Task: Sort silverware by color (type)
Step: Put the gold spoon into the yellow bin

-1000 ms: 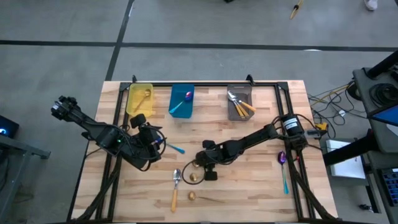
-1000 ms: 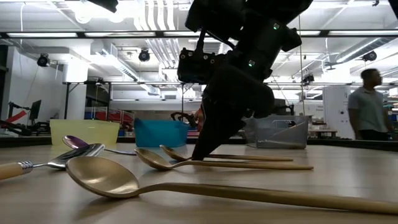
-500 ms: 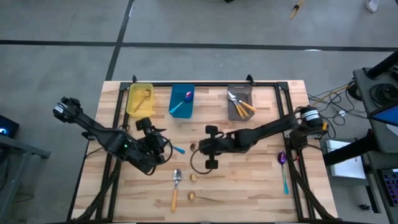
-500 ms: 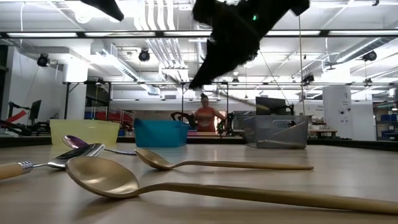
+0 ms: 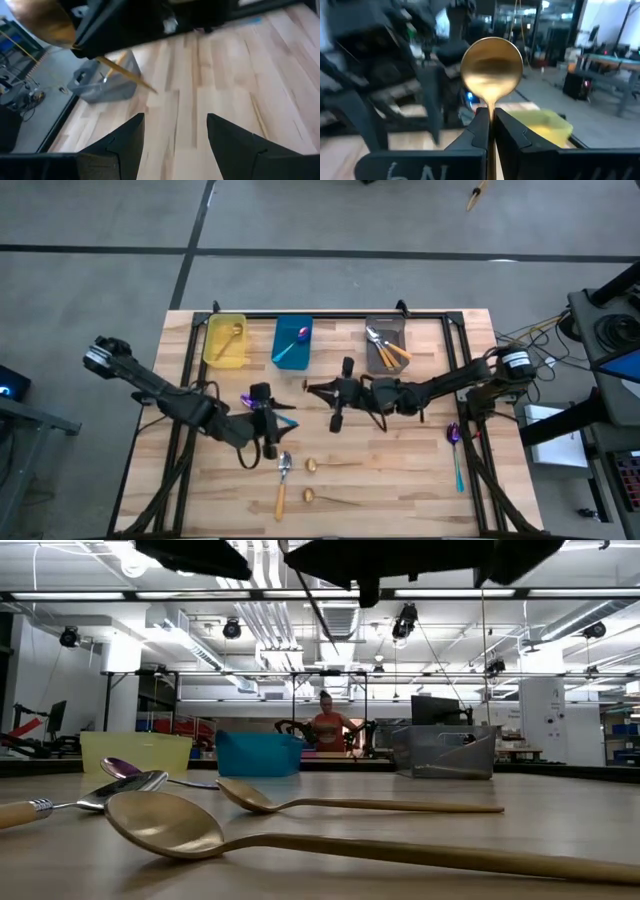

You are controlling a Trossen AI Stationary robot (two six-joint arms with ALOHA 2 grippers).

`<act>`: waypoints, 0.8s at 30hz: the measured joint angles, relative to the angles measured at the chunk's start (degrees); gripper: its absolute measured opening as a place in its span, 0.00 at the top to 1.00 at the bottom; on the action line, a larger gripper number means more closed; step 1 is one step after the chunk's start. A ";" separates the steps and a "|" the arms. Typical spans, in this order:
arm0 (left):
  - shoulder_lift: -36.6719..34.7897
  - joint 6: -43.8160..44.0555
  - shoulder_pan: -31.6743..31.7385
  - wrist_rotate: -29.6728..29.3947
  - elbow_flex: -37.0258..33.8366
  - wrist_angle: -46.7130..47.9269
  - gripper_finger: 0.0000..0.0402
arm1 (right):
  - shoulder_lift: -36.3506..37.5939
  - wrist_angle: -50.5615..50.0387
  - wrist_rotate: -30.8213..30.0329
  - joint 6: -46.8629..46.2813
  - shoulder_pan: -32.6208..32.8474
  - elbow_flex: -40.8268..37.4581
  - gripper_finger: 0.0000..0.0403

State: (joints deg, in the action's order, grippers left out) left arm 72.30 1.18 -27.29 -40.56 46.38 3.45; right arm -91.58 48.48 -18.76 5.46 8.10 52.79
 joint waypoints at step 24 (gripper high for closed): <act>5.04 -0.69 12.81 4.16 -16.28 -55.37 0.52 | -8.84 22.13 -5.43 7.69 -0.27 4.35 0.98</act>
State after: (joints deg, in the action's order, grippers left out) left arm 77.33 0.49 -14.48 -36.40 30.10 -51.92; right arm -100.42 70.60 -24.19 13.15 7.84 57.14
